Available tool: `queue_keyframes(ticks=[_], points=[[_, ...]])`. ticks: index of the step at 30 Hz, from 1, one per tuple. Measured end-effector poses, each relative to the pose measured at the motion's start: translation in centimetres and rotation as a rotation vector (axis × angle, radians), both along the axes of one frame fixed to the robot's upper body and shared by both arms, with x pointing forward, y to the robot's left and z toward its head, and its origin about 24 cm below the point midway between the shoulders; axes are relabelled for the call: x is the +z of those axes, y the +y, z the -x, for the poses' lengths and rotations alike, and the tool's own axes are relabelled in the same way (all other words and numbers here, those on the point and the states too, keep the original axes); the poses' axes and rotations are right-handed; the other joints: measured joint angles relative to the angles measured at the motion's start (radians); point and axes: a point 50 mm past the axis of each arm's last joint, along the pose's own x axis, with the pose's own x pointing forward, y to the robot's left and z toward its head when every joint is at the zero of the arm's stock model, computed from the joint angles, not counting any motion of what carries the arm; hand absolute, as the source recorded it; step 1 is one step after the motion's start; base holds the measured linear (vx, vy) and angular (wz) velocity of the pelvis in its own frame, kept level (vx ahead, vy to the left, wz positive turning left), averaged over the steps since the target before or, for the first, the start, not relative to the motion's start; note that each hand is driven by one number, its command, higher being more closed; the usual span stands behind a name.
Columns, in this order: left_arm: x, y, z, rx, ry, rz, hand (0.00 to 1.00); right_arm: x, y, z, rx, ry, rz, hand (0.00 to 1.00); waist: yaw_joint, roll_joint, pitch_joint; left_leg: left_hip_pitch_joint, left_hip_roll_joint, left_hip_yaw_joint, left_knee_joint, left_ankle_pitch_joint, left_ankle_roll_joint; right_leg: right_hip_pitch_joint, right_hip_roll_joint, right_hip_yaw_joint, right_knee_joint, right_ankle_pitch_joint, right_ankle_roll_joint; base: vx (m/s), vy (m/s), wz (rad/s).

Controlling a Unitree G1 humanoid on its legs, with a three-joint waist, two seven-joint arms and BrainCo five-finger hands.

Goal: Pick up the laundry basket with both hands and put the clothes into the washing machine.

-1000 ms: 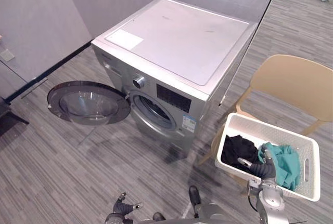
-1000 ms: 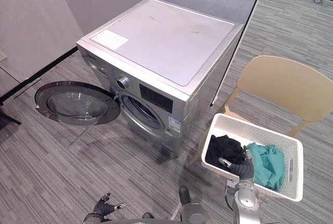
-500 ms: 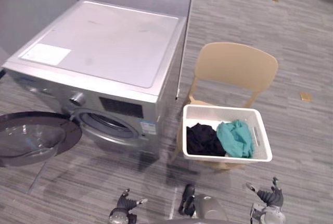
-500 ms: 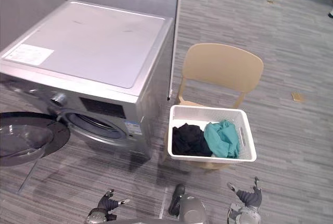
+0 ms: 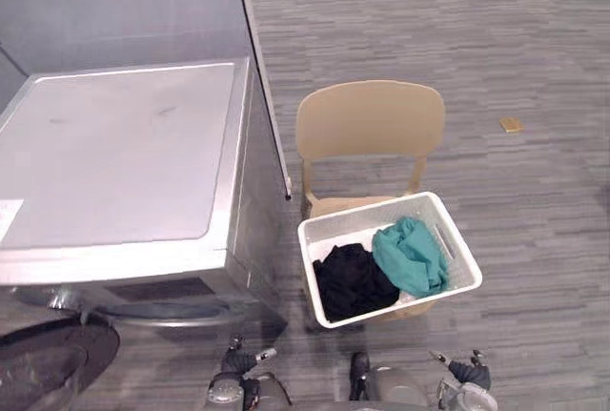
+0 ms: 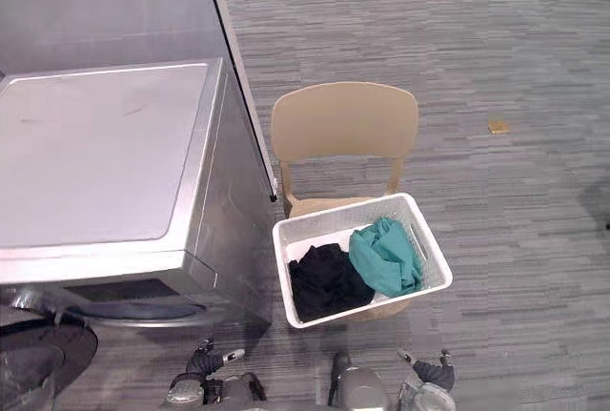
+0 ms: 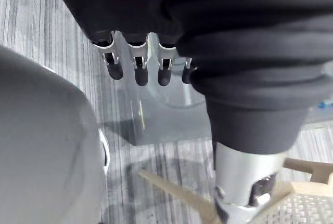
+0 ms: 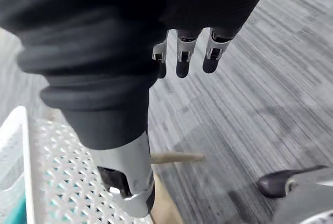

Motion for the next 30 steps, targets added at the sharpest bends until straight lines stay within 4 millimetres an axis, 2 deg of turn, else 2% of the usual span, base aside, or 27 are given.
queue_keyframes(ticks=[3, 5, 12, 15, 19, 23, 26, 30], points=[[0.0, 0.5, 0.0, 0.003, 0.004, -0.017, 0.00, -0.4, -0.2, 1.0, -0.015, 0.035, -0.003, 0.00, 0.002, -0.016, 0.002, 0.038, -0.050, 0.011, -0.077, 0.010, 0.013, 0.033, -0.030, -0.001, -0.059, 0.026, 0.031, 0.14, 0.162, 0.08], [0.0, 0.8, 0.2, 0.002, 0.013, -0.027, 0.00, -0.5, -0.1, 1.1, -0.013, 0.046, -0.008, 0.00, 0.005, -0.018, 0.001, 0.073, -0.071, 0.014, -0.110, 0.014, 0.015, 0.060, -0.036, -0.002, -0.074, 0.034, 0.041, 0.13, 0.093, 0.06], [0.0, 1.6, 0.4, -0.002, 0.025, -0.048, 0.00, 0.1, -0.4, -0.8, 0.029, -0.002, 0.012, 0.00, 0.009, -0.020, 0.000, 0.150, -0.101, 0.054, -0.195, 0.035, 0.009, 0.085, -0.045, 0.030, -0.088, 0.045, 0.051, 0.07, 0.041, -0.14], [0.0, 1.4, 0.5, -0.019, 0.029, -0.051, 0.00, 0.9, -1.4, -1.5, 0.062, -0.026, 0.070, 0.00, 0.007, -0.020, 0.000, 0.169, -0.105, 0.066, -0.208, 0.035, 0.009, 0.085, -0.044, 0.050, -0.088, 0.051, 0.050, 0.01, 0.007, -0.22], [0.0, 1.5, 0.5, -0.035, 0.030, -0.057, 0.00, 4.0, -3.0, -3.6, 0.135, -0.144, 0.209, 0.00, 0.006, -0.021, -0.001, 0.174, -0.113, 0.071, -0.207, 0.035, 0.009, 0.083, -0.048, 0.061, -0.096, 0.072, 0.053, -0.04, 0.014, -0.13], [0.1, 1.7, 0.3, -0.092, 0.025, -0.069, 0.00, 9.4, -3.8, -6.4, 0.293, -0.326, 0.433, 0.00, 0.007, -0.028, -0.003, 0.170, -0.127, 0.055, -0.208, 0.034, 0.010, 0.081, -0.053, 0.063, -0.103, 0.081, 0.059, -0.09, 0.000, 0.00], [0.2, 1.9, 0.1, -0.110, 0.017, -0.083, 0.00, 11.5, -3.4, -7.4, 0.382, -0.397, 0.533, 0.00, 0.012, -0.037, -0.006, 0.162, -0.131, 0.050, -0.209, 0.032, 0.013, 0.069, -0.054, 0.067, -0.105, 0.081, 0.060, -0.10, -0.015, -0.05], [0.3, 2.1, 0.0, -0.115, 0.008, -0.090, 0.00, 12.9, -2.8, -7.8, 0.511, -0.428, 0.599, 0.00, 0.025, -0.041, -0.008, 0.141, -0.138, 0.031, -0.207, 0.036, 0.022, 0.052, -0.060, 0.060, -0.104, 0.079, 0.061, -0.11, -0.024, 0.02]])
